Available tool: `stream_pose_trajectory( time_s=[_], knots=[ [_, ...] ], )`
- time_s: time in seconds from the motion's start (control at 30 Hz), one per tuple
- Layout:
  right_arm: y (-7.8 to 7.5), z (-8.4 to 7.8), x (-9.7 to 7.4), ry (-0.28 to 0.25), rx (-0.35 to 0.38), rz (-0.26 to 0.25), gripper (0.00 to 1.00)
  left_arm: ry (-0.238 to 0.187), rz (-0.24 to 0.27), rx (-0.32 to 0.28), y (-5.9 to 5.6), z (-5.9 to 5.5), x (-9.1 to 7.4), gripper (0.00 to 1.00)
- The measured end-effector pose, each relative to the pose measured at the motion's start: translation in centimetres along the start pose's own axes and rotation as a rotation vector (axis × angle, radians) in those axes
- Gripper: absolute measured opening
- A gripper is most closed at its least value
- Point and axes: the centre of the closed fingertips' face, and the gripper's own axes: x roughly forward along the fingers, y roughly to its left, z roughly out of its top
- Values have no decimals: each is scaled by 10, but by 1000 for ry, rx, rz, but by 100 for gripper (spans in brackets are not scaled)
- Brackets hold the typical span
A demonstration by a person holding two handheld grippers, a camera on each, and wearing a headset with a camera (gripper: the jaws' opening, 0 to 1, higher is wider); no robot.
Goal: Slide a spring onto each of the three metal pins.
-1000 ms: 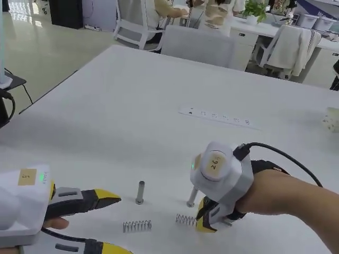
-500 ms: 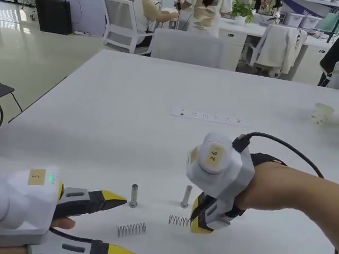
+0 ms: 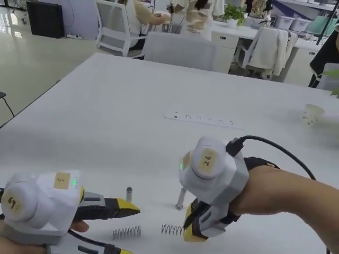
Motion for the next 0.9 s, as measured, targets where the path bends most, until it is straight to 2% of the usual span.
stream_pose_trajectory(
  time_s=[0.37, 0.9],
  knots=[
    [7, 7, 4, -1, -15, 16, 8, 16, -33, 1, -1, -8, 14, 40],
    [9, 12, 7, -2, -43, 25, 8, 19, -52, 37, -2, -7, 22, 25]
  ],
)
